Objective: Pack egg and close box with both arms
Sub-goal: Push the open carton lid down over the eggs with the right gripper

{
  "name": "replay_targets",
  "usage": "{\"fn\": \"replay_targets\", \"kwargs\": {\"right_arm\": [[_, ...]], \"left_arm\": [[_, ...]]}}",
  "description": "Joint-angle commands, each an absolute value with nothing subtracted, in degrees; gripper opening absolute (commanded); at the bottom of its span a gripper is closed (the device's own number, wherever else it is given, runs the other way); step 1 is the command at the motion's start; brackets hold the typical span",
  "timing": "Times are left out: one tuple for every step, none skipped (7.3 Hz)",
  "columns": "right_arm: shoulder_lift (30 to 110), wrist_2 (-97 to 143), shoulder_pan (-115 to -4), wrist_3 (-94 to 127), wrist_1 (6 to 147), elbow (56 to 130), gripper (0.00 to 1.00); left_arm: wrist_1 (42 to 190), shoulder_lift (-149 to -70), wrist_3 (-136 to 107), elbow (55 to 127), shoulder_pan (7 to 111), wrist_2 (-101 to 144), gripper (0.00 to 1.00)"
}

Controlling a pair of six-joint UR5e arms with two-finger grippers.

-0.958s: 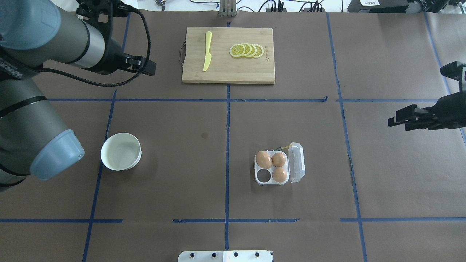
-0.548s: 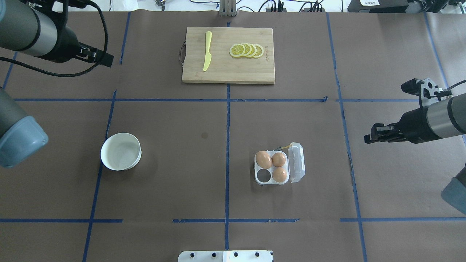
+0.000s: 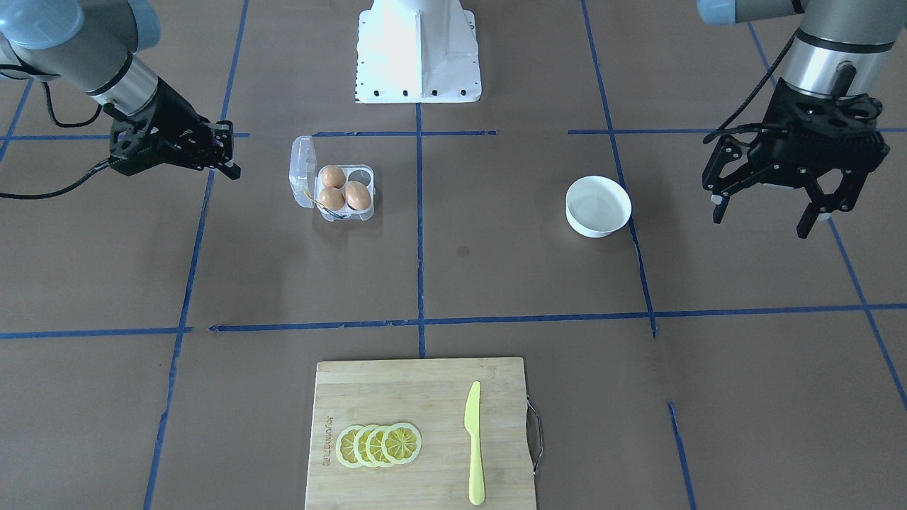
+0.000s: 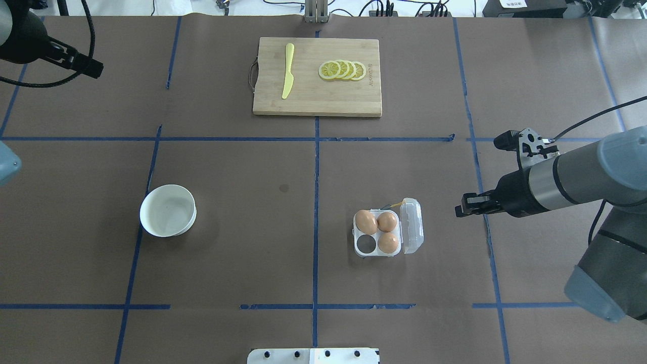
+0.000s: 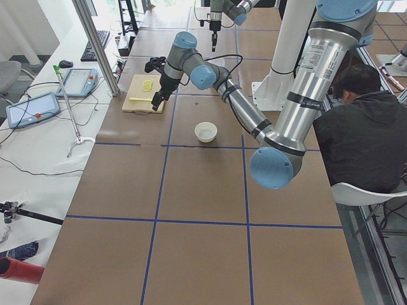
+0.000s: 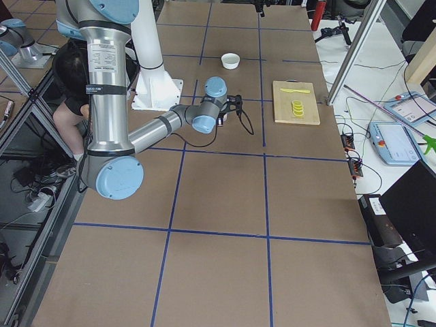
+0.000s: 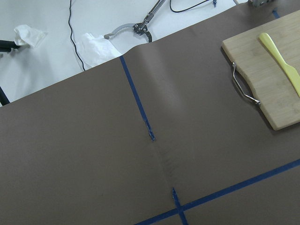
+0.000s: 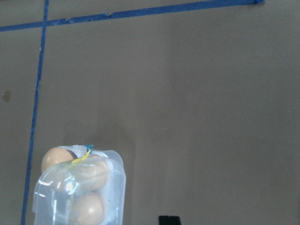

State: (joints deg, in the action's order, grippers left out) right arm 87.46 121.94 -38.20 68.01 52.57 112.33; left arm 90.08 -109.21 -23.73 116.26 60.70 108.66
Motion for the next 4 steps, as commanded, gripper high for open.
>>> {"fn": "replay_targets", "kwargs": {"right_arm": [[81.9, 120.2, -35.0, 68.3, 52.6, 109.0, 0.0], [79.0, 119.8, -33.8, 68.4, 53.0, 107.8, 0.0], [74.1, 119.1, -32.5, 68.6, 57.5, 107.7, 0.0], [69.1, 117.3, -30.6, 69.9, 61.9, 107.4, 0.0]], "left_arm": [[90.1, -108.7, -22.4, 115.8, 61.0, 108.9, 0.99], [90.1, -108.7, -22.3, 115.7, 61.0, 108.9, 0.99], [90.1, -108.7, -22.3, 115.1, 61.0, 109.0, 0.99], [90.2, -108.7, -22.2, 115.0, 61.0, 109.0, 0.99]]}}
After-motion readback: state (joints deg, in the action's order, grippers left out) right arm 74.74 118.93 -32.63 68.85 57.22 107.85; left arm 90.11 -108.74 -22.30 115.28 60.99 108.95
